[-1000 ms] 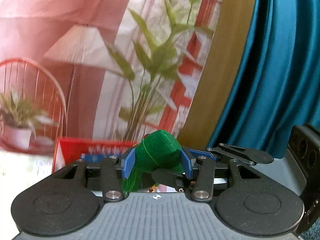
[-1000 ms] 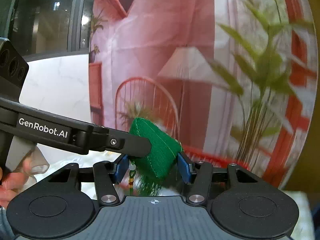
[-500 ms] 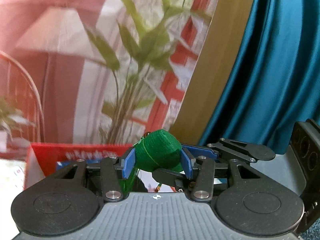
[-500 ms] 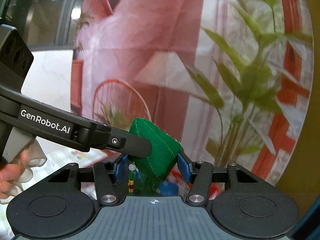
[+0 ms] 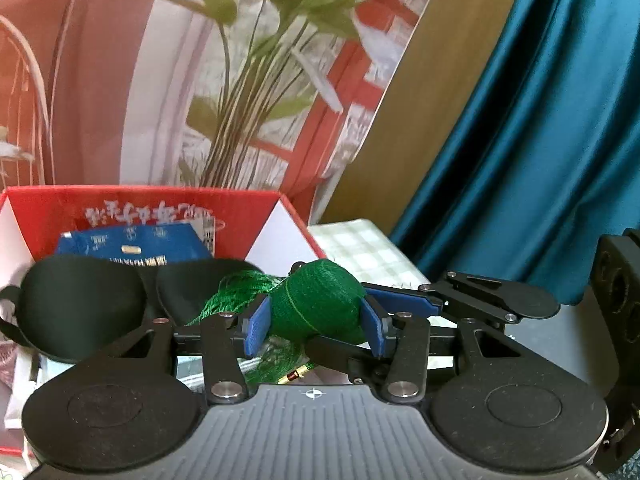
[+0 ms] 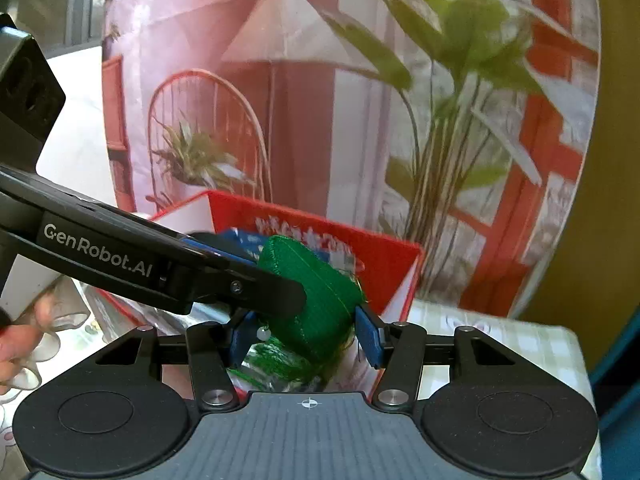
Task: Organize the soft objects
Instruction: 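Carry the green pouch over the red box and lower it inside, then open the left gripper to release the green pouch, then move the left tool down to the wrapped bread snack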
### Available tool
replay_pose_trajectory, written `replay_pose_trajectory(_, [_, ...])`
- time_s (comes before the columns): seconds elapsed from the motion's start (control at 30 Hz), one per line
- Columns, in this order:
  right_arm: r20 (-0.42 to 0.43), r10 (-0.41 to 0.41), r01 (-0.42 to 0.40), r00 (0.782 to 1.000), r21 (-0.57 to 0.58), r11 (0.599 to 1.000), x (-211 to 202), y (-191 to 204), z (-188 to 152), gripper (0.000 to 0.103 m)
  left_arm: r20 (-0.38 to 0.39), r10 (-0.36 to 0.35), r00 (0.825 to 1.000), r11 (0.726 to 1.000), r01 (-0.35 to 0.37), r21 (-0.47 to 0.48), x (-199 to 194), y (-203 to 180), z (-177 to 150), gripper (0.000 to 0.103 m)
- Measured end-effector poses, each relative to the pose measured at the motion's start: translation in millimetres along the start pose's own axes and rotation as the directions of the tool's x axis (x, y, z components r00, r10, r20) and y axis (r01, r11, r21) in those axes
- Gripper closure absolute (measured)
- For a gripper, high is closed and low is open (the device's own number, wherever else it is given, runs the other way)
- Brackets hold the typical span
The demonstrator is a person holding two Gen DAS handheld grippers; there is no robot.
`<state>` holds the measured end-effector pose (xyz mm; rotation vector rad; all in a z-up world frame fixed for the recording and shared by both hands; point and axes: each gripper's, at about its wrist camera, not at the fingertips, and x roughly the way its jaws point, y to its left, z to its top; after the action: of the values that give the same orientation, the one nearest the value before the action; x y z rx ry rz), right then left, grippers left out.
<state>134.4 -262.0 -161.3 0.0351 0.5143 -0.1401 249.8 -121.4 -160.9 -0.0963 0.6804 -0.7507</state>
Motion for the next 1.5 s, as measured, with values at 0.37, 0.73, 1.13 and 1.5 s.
replay_pose_trajectory(0.37, [-0.033, -0.013, 0.014, 0.999, 0.026, 1.000, 4.6, 0.4, -12.8, 0.051, -0.024, 0.087, 0.996, 0.996, -0.086, 0.033, -0.3, -1.6, -2.6, 0.051])
replay_pose_trajectory(0.73, [-0.006, 0.007, -0.007, 1.000, 0.027, 1.000, -21.2, 5.2, -17.8, 0.043, -0.006, 0.189, 0.982, 0.979, -0.189, 0.075, -33.0, -12.2, -12.4, 0.040])
replay_pose_trajectory(1.13, [-0.076, 0.046, -0.042, 0.996, 0.057, 0.998, -74.1, 15.9, -88.0, 0.040, -0.056, 0.207, 0.977, 0.978, -0.207, 0.009, -71.9, -15.0, -88.0, 0.033])
replay_pose_trajectory(1.5, [-0.211, 0.129, -0.069, 0.969, 0.270, 0.960, -63.4, 12.0, -154.1, 0.038, -0.204, 0.077, 0.976, 0.987, -0.104, -0.126, -38.4, -6.4, -148.1, 0.033])
